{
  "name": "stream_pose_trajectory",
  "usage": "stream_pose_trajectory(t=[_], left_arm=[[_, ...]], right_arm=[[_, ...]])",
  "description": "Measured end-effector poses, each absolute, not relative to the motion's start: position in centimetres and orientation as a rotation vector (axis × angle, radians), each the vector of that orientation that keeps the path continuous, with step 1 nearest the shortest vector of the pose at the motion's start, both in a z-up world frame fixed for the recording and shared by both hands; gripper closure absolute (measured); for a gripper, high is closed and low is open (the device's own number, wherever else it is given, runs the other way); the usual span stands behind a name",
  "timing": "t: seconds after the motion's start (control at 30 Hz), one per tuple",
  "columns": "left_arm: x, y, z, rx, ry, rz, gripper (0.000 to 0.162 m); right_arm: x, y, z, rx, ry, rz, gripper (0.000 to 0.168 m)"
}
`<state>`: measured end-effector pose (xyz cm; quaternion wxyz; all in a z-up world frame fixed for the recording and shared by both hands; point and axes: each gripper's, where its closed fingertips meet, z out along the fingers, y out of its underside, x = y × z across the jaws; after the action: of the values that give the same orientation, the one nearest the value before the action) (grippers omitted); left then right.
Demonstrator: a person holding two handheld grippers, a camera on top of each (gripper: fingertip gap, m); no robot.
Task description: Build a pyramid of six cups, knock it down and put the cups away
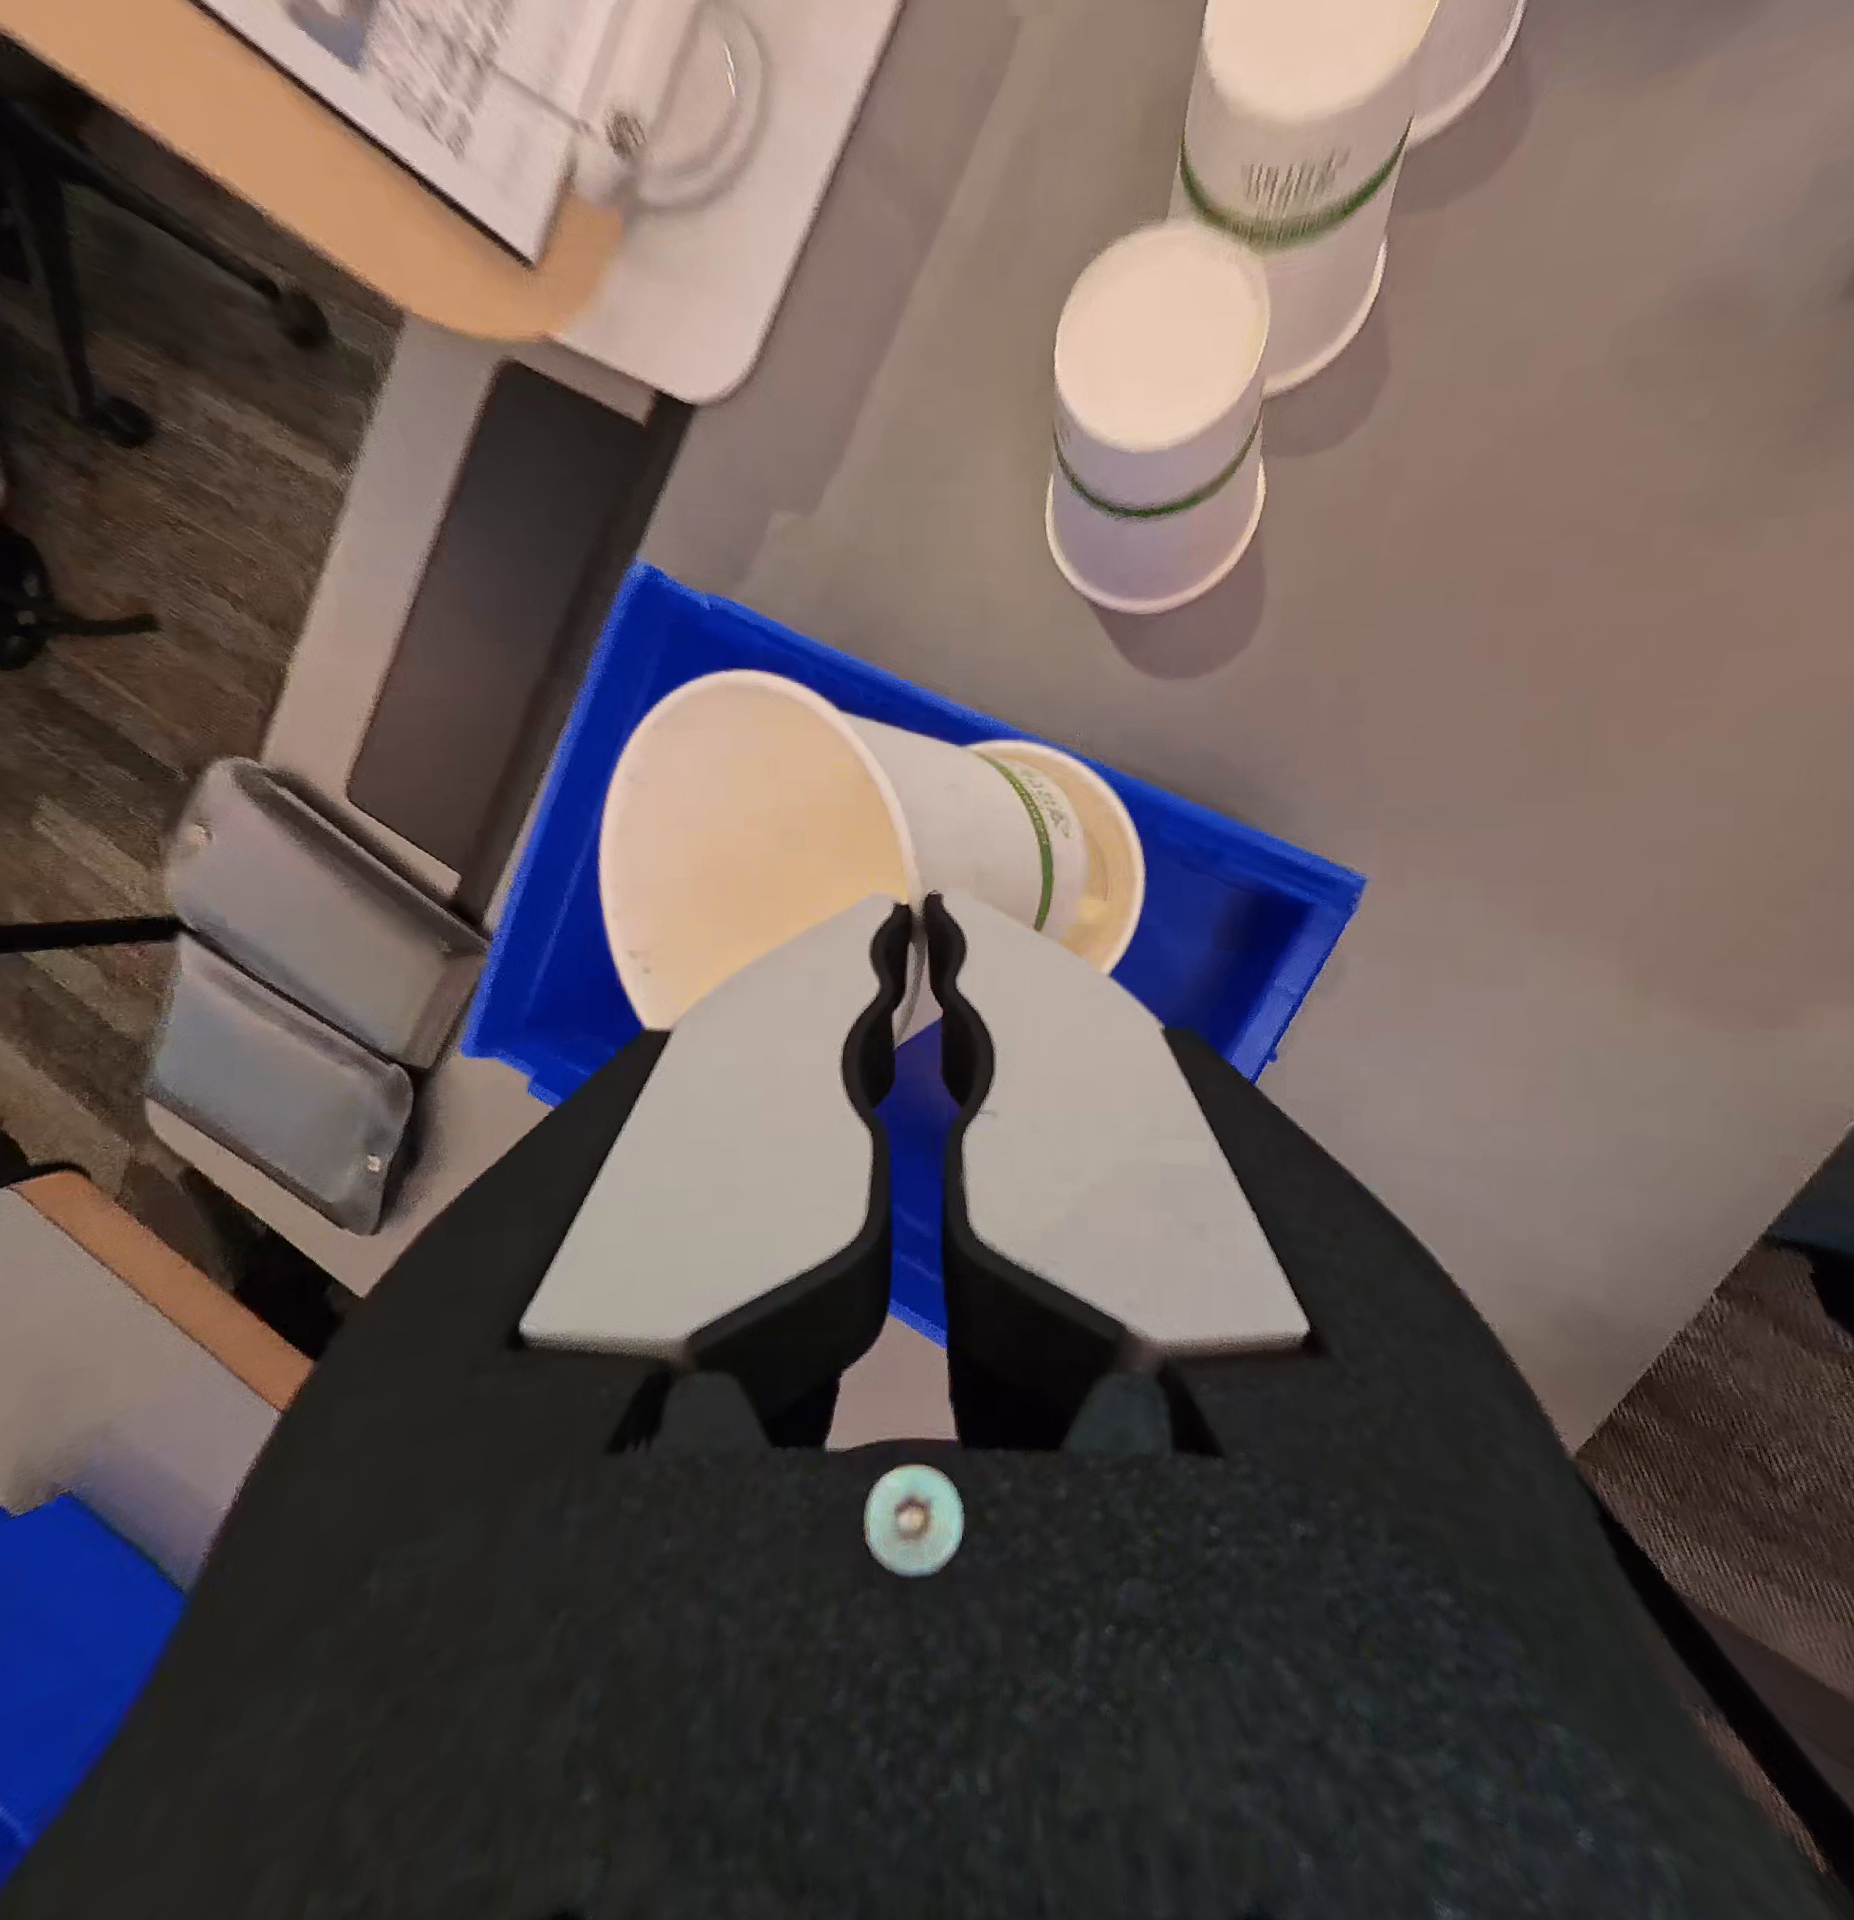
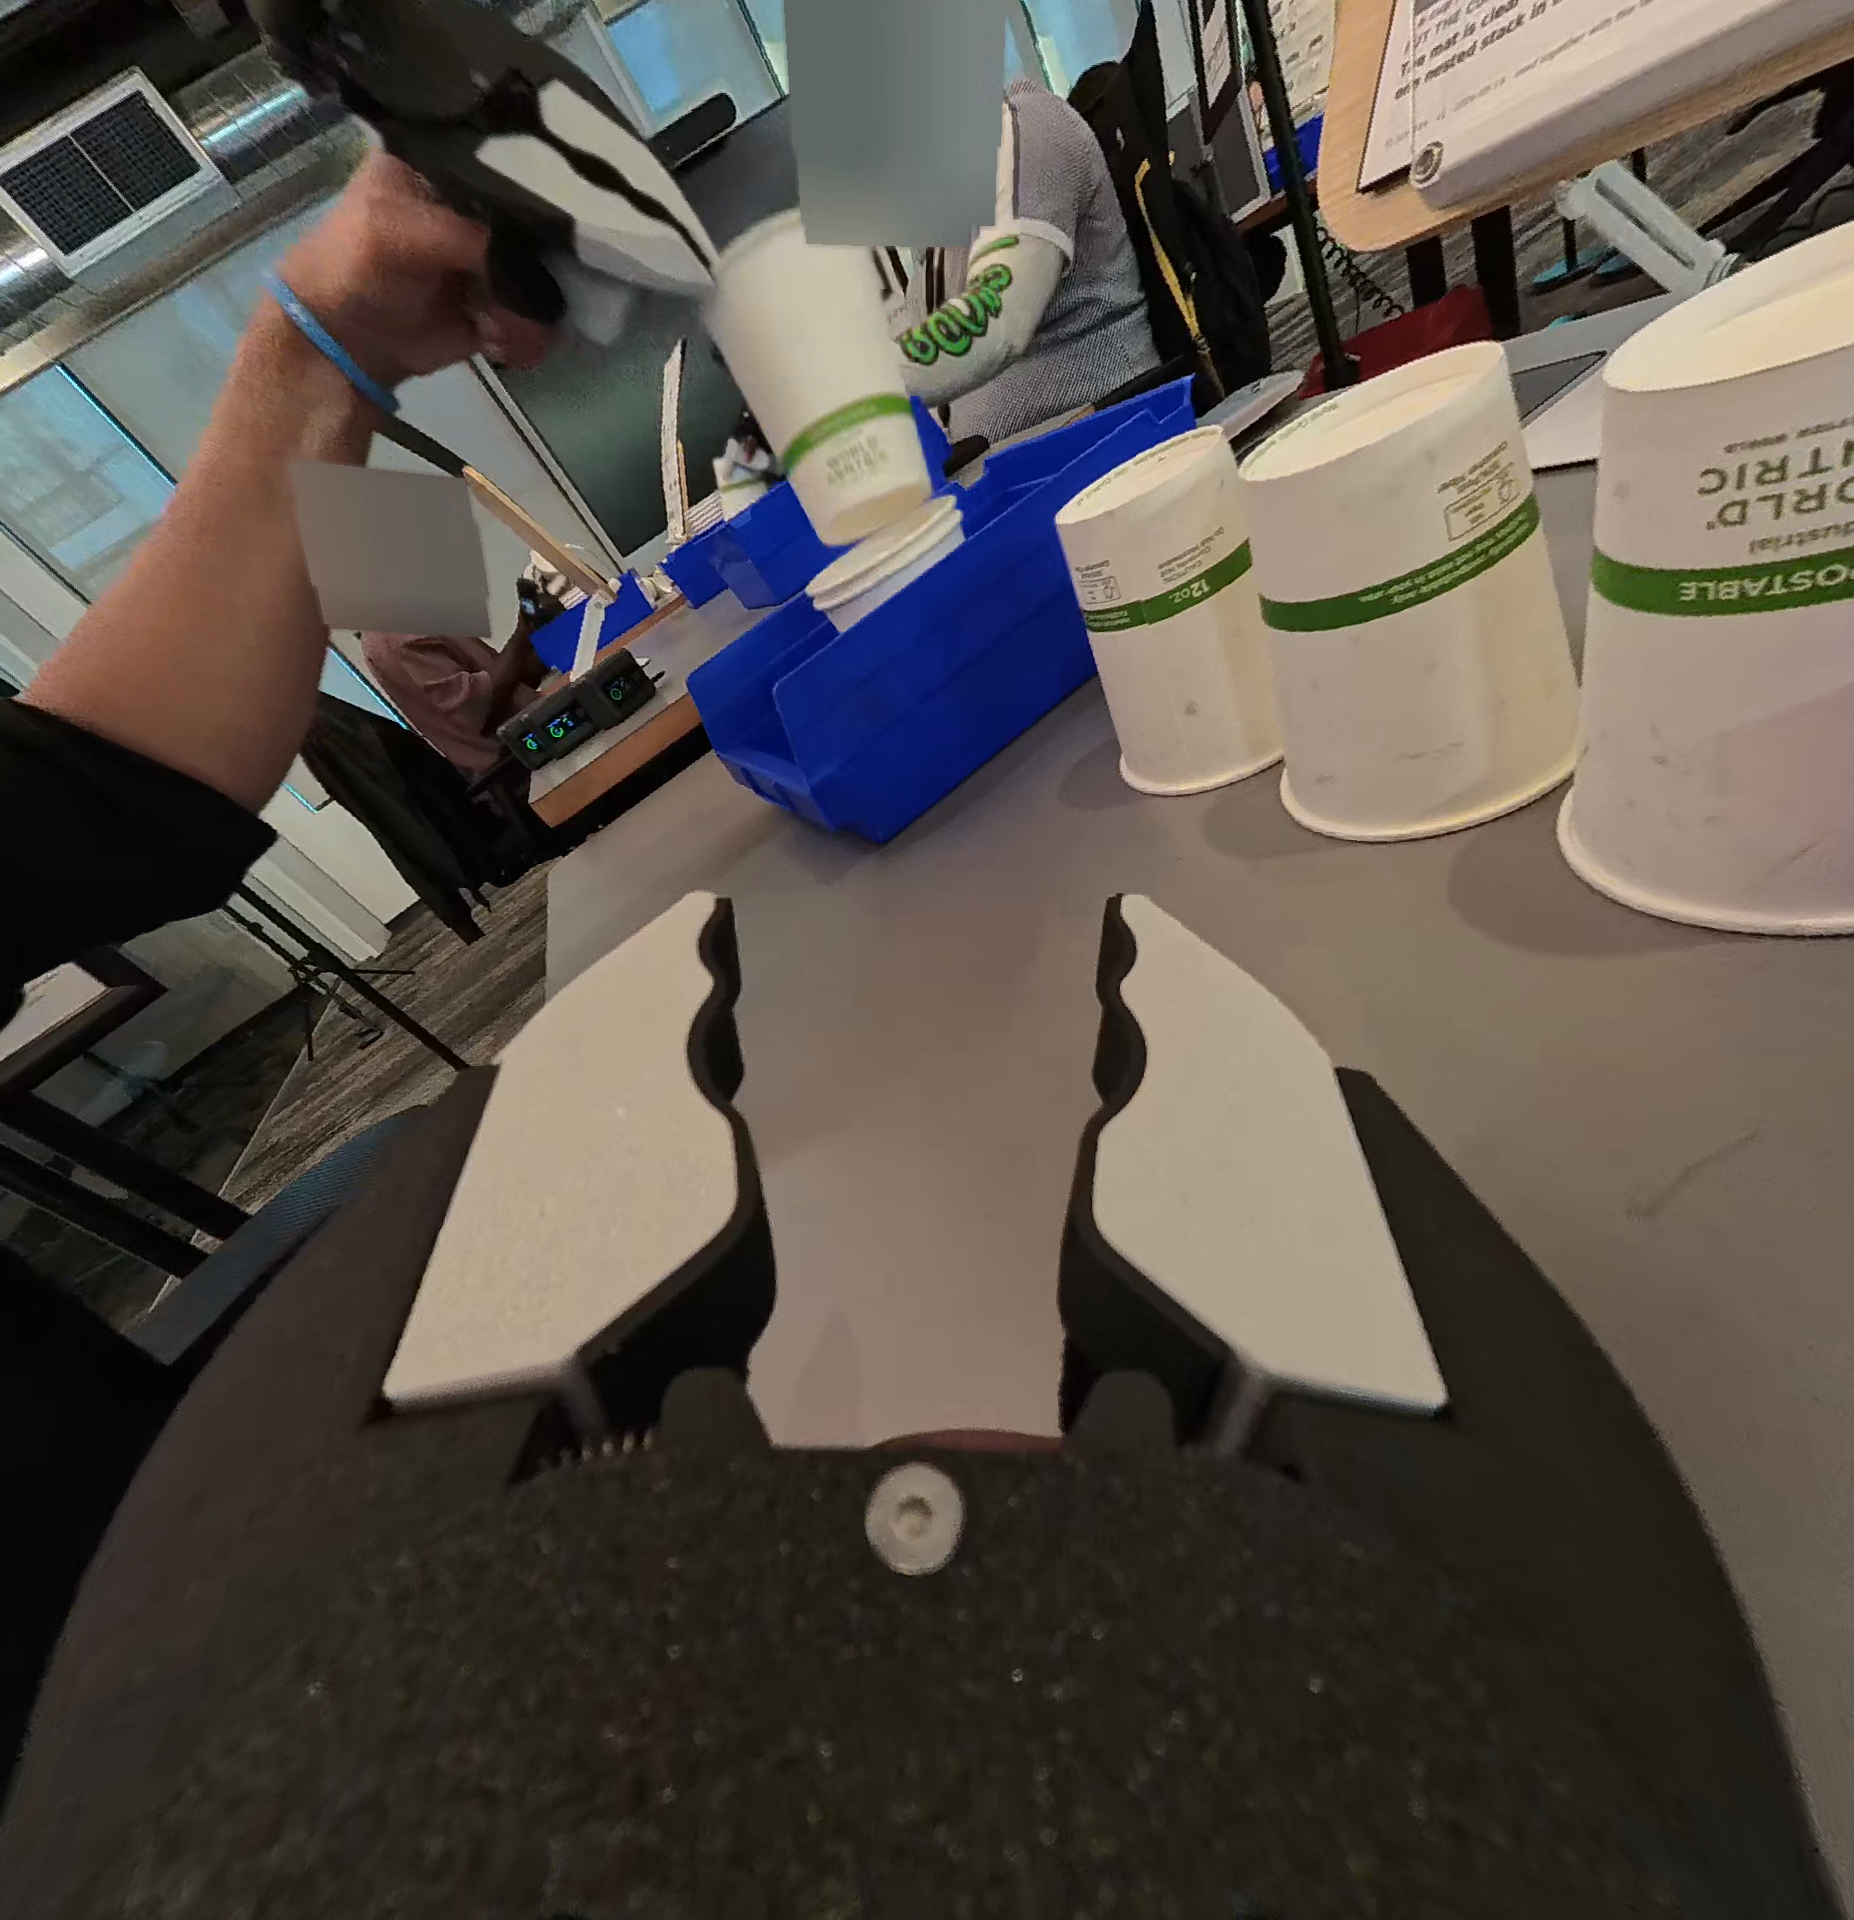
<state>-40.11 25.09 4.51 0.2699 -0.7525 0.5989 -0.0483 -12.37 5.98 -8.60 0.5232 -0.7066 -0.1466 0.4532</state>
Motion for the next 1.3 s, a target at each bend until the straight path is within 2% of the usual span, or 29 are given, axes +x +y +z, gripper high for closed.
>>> stream_pose_trajectory(t=[0.17,0.37,0.53,0.77,0.8,0.83,1.13,1.27,1.3], left_arm=[[-37.7,23.1,9.7,-1.899,1.603,-0.234,0.160],[-30.6,19.5,14.2,-1.690,1.690,-0.316,0.159],[-23.3,16.3,16.0,-1.519,1.746,-0.429,0.160],[-16.7,13.6,14.9,-1.410,1.807,-0.573,0.160],[-16.2,13.4,14.6,-1.408,1.812,-0.584,0.160],[-15.9,13.2,14.4,-1.399,1.812,-0.602,0.160],[-16.1,13.1,12.6,-1.407,1.784,-0.590,0.158],[-17.3,12.4,13.0,-1.403,1.695,-0.571,0.122],[-18.0,12.3,13.1,-1.403,1.646,-0.560,0.108]], right_arm=[[-13.5,8.0,-7.4,-1.624,-0.284,1.159,0.098],[-16.6,10.9,-2.4,-1.335,-0.045,1.523,0.083],[-18.6,12.8,3.2,-1.008,0.141,1.855,0.072],[-16.1,13.6,8.4,-0.675,0.264,2.015,0.079],[-15.4,14.0,8.2,-0.669,0.303,1.999,0.079],[-14.9,14.4,7.9,-0.675,0.324,1.991,0.092],[-14.2,14.5,6.5,-0.762,0.287,1.925,0.094],[-13.7,14.8,7.0,-0.809,0.241,1.842,0.094],[-13.4,14.8,7.3,-0.824,0.218,1.808,0.094]])
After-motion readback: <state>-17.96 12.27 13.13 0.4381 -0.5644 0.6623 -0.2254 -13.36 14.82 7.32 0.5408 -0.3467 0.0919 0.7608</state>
